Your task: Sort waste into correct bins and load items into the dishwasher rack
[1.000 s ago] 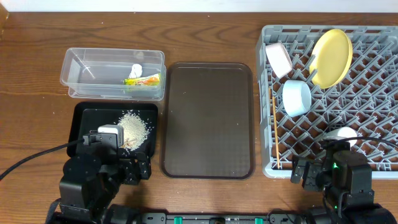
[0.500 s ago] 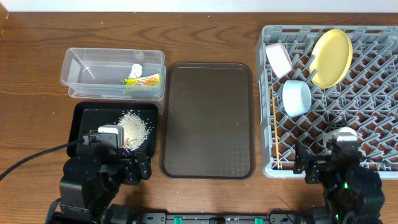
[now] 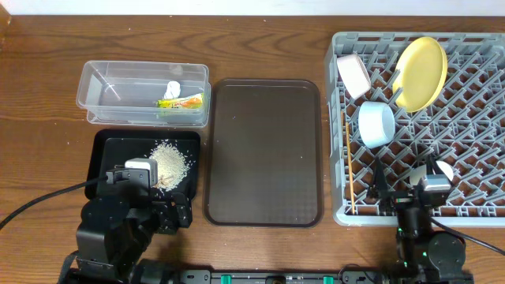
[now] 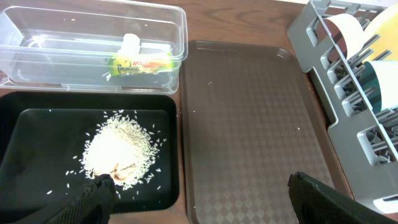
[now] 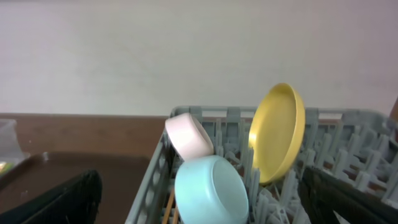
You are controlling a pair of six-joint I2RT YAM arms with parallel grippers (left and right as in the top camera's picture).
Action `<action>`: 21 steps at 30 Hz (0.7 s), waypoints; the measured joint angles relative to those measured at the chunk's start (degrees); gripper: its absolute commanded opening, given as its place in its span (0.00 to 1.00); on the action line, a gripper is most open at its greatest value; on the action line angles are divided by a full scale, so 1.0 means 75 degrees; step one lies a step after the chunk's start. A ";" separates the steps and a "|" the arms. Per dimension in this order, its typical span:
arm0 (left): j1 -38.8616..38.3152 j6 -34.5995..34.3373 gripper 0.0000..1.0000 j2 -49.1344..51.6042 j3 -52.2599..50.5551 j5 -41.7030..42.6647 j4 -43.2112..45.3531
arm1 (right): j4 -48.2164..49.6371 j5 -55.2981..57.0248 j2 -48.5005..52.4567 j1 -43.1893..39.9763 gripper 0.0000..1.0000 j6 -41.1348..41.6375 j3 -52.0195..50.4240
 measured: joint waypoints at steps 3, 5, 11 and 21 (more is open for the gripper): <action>0.0000 0.0000 0.91 0.0000 0.0000 0.0003 -0.0003 | 0.0644 -0.0003 -0.0006 -0.0003 0.99 0.0000 -0.0510; 0.0000 0.0000 0.92 0.0000 0.0000 0.0003 -0.0003 | 0.0799 -0.0012 -0.0009 -0.0003 0.99 0.0000 -0.0839; 0.0000 0.0000 0.92 0.0000 -0.0003 0.0003 0.0003 | 0.0187 -0.0224 0.0000 -0.0003 0.99 -0.0003 -0.1116; 0.0000 0.0000 0.92 0.0000 -0.0003 0.0003 -0.0003 | 0.0184 -0.0262 0.0000 -0.0003 0.99 -0.0003 -0.1116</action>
